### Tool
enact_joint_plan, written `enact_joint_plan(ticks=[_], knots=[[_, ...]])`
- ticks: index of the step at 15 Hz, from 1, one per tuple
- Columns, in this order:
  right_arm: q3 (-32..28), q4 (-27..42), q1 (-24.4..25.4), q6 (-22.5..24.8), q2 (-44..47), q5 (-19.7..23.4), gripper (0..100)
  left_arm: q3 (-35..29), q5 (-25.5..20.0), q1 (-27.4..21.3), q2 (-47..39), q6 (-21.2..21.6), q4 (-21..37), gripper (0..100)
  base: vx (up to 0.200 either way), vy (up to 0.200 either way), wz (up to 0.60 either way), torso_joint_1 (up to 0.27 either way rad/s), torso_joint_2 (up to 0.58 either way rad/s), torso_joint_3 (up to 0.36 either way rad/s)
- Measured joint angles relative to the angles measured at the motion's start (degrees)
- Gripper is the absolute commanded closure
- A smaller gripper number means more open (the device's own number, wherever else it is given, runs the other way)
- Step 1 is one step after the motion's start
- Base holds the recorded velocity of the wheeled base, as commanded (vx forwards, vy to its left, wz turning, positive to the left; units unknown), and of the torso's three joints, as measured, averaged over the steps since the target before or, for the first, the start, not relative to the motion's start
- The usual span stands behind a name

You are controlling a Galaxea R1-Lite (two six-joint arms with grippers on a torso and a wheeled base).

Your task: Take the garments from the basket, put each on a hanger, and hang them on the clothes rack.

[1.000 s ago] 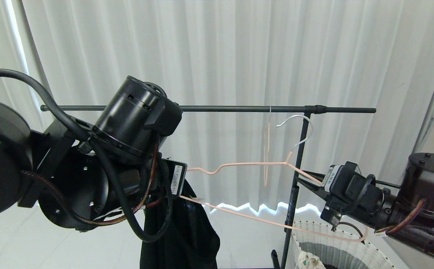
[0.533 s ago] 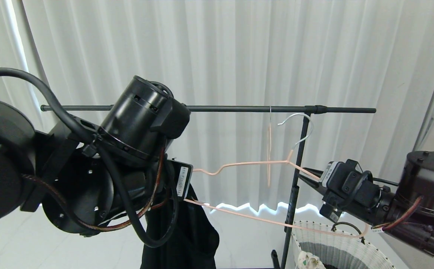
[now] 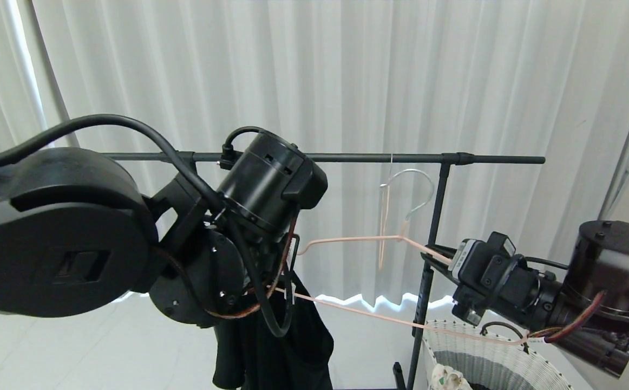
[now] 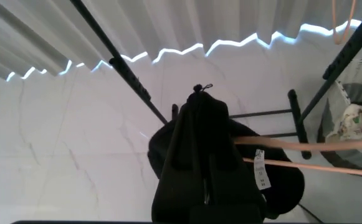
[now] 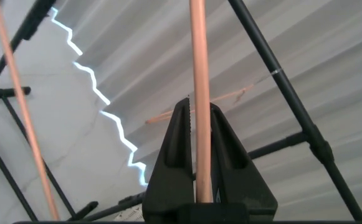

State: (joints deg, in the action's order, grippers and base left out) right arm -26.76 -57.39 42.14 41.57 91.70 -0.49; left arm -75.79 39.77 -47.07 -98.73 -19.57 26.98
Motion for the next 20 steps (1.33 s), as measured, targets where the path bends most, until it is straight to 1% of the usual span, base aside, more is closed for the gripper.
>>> enact_joint_plan(ticks=[3, 5, 7, 10, 12, 14, 16, 18, 20], knots=[[0.0, 0.0, 4.7, -0.5, -0.4, -1.8, 100, -0.4, 2.1, 0.6, -1.8, -0.3, 0.0, 100, 0.0, 0.0, 0.0, 0.0, 0.0, 0.0], [0.0, 0.0, 6.3, -1.0, -1.1, -1.9, 100, -0.6, 4.0, 1.7, -2.6, -1.6, 0.0, 100, 0.0, 0.0, 0.0, 0.0, 0.0, 0.0], [0.1, 0.0, 8.1, -2.6, -2.2, -1.9, 100, -0.8, 4.5, 2.6, -3.0, -2.6, 0.0, 100, 0.0, 0.0, 0.0, 0.0, 0.0, 0.0], [0.6, 0.3, 12.7, -5.0, -4.2, -2.0, 100, -1.2, 4.6, 3.5, -3.3, -3.7, 0.0, 100, 0.0, 0.0, 0.0, 0.0, 0.0, 0.0], [2.2, 0.4, 17.6, -8.3, -5.3, -2.2, 100, -1.5, 4.6, 3.9, -3.4, -3.9, 0.0, 100, 0.0, 0.0, 0.0, 0.0, 0.0, 0.0], [4.4, 0.2, 20.9, -12.6, -6.0, -3.5, 100, -1.7, 4.6, 4.0, -3.4, -4.0, 0.0, 100, 0.0, 0.0, 0.0, 0.0, 0.0, 0.0], [5.2, 0.0, 21.7, -16.4, -6.4, -5.2, 100, -1.8, 4.3, 3.9, -3.2, -4.7, 0.0, 100, 0.0, 0.0, 0.0, 0.0, 0.0, 0.0], [5.3, 0.1, 19.9, -20.8, -6.7, -6.2, 100, -1.8, 3.4, 3.5, -2.6, -4.9, 0.0, 100, 0.0, 0.0, 0.0, 0.0, 0.0, 0.0], [5.4, 0.2, 18.2, -25.1, -7.5, -6.2, 100, -1.7, 0.6, 3.0, -1.5, -4.6, 0.1, 100, 0.0, 0.0, 0.0, 0.0, 0.0, 0.0]])
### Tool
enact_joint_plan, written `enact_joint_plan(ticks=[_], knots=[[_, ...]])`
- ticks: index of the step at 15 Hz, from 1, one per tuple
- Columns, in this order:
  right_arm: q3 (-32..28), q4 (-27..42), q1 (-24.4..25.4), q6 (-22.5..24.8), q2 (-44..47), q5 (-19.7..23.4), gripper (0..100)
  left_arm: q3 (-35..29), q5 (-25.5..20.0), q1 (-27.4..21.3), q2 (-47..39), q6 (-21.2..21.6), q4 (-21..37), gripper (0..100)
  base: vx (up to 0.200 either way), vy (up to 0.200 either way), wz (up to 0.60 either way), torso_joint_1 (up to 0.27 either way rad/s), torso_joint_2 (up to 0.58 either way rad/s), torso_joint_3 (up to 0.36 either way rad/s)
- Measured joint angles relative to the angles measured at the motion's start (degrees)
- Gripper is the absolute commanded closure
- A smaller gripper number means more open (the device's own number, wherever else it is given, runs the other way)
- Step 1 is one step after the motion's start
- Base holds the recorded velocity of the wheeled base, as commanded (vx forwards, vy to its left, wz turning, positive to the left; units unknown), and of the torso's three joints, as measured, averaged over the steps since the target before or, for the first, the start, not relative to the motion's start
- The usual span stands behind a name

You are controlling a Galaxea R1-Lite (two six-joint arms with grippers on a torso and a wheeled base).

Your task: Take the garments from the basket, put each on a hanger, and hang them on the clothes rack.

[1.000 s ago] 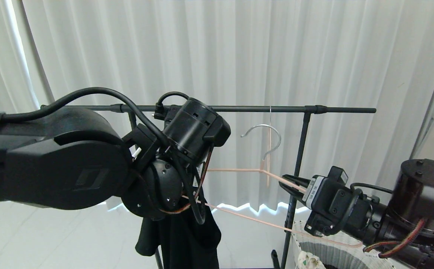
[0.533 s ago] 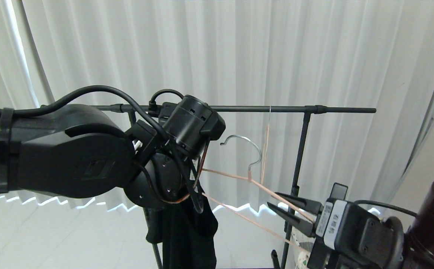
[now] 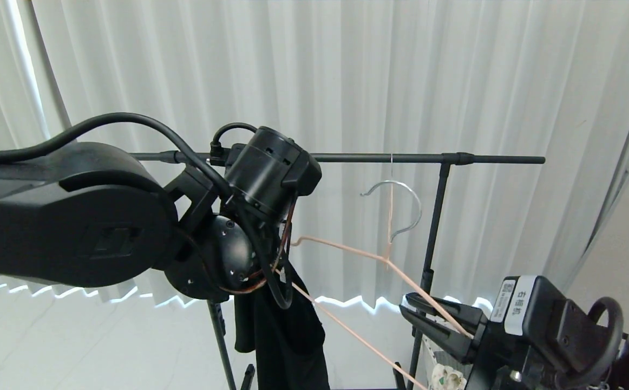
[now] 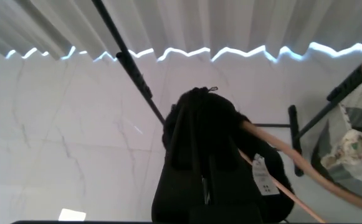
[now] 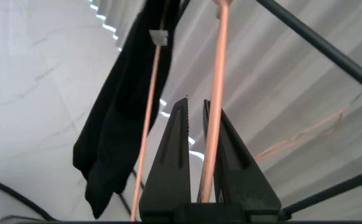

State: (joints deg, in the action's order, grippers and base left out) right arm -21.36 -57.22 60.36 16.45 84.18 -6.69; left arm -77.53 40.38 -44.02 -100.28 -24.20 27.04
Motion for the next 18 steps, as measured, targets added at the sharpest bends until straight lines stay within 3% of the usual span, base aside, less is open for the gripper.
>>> enact_joint_plan(ticks=[3, 10, 18], knots=[[0.5, 0.0, -2.4, -2.4, -0.9, 0.5, 100, 0.1, -1.2, -0.4, 1.4, 0.2, 0.1, 100, 0.0, 0.0, 0.0, 0.0, 0.0, 0.0], [3.1, 3.1, -6.1, -2.3, -5.7, 2.8, 100, 0.0, -0.9, 1.4, 2.5, 0.3, 0.2, 100, 0.0, 0.0, 0.0, 0.0, 0.0, 0.0], [2.4, 3.4, -6.7, -1.7, -6.7, 3.6, 100, 0.4, -2.0, -3.3, 2.7, 0.4, 0.1, 100, 0.0, 0.0, 0.0, 0.0, 0.0, 0.0]])
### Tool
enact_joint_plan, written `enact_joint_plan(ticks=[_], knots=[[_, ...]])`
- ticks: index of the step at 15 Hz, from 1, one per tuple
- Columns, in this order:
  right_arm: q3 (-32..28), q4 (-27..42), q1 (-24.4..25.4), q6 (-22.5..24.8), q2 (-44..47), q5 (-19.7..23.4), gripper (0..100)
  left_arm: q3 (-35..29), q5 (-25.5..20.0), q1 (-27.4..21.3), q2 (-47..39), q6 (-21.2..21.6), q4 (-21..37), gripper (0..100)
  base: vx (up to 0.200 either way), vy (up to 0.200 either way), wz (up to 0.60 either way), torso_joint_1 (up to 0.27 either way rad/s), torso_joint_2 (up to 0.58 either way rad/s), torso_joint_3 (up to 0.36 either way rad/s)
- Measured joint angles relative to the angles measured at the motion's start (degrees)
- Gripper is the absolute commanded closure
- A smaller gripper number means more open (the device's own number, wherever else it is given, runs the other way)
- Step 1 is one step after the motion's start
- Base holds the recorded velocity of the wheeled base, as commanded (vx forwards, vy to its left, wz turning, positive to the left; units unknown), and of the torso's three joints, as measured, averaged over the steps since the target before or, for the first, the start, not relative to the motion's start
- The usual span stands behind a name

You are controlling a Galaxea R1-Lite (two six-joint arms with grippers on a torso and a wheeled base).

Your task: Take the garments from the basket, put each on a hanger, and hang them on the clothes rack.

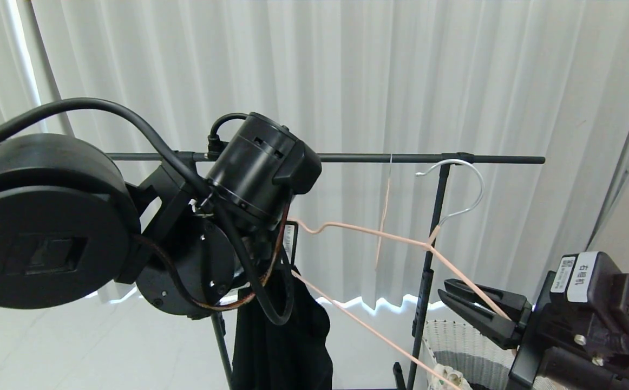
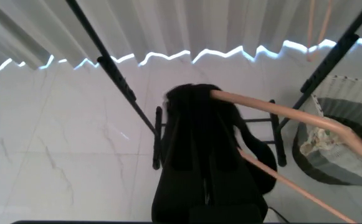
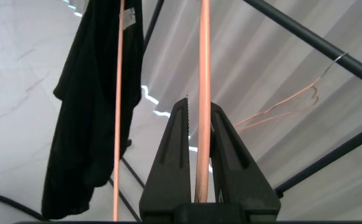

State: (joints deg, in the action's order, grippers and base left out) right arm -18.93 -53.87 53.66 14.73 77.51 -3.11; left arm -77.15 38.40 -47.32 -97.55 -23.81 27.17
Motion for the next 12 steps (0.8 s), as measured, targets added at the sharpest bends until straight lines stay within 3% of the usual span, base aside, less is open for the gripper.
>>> enact_joint_plan(ticks=[8, 12], knots=[[-0.9, 1.5, 0.1, 0.6, 1.5, 4.7, 100, 0.0, -2.9, -1.2, 0.8, 0.3, 0.1, 100, 0.0, 0.0, 0.0, 0.0, 0.0, 0.0], [-0.9, 5.8, 0.1, 0.0, -0.1, 6.5, 100, 1.5, -2.9, 1.2, 1.6, 4.9, 0.1, 100, 0.0, 0.0, 0.0, 0.0, 0.0, 0.0]])
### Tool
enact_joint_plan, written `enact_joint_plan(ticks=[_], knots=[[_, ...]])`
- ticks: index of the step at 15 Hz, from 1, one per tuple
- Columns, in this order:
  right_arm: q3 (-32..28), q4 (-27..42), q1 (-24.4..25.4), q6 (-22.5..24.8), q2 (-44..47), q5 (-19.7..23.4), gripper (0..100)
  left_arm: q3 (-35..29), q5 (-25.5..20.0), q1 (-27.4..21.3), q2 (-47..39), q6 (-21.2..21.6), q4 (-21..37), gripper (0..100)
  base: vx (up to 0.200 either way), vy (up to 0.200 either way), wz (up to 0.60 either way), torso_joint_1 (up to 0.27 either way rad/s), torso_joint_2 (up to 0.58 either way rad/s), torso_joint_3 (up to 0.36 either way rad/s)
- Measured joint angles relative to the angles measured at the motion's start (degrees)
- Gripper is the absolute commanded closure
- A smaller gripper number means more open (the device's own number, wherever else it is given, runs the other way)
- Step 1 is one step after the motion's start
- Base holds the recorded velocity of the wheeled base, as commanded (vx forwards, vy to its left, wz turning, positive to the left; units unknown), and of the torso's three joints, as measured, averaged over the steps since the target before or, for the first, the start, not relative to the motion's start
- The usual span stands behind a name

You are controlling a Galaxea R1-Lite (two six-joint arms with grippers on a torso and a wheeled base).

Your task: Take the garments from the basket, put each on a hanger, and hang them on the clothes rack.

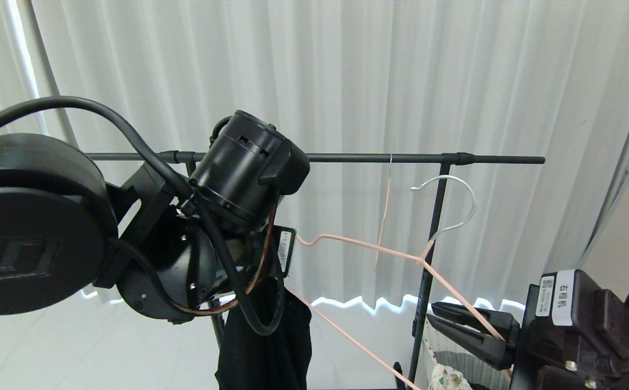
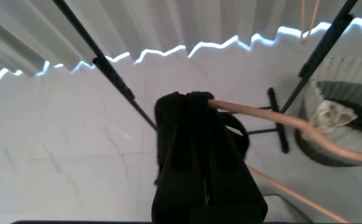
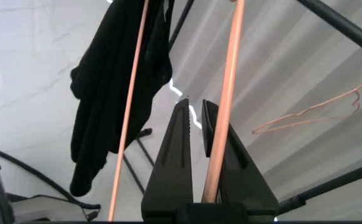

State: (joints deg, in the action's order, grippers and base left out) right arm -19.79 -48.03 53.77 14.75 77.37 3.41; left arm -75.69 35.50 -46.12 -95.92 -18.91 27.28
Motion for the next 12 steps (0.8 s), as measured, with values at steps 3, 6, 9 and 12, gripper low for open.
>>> enact_joint_plan(ticks=[3, 6, 9, 12], knots=[[0.0, 6.7, 0.0, -2.1, -4.0, 2.5, 100, 0.4, 0.3, 2.8, 0.2, 5.9, -0.3, 100, 0.0, 0.0, 0.0, 0.0, 0.0, 0.0], [-0.1, 15.4, -0.7, -3.0, -9.5, 5.6, 100, 0.4, 0.0, 2.1, 0.2, 6.8, -0.3, 100, 0.0, 0.0, 0.0, 0.0, 0.0, 0.0], [-0.3, 15.5, -3.1, -3.0, -11.2, 6.3, 100, 0.5, -0.2, -0.4, 0.2, 6.8, -0.3, 100, 0.0, 0.0, 0.0, 0.0, 0.0, 0.0], [-0.4, 15.6, -5.5, -2.9, -11.4, 7.3, 100, 0.5, -0.2, -1.0, 0.3, 6.8, -0.3, 100, 0.0, 0.0, 0.0, 0.0, 0.0, 0.0]])
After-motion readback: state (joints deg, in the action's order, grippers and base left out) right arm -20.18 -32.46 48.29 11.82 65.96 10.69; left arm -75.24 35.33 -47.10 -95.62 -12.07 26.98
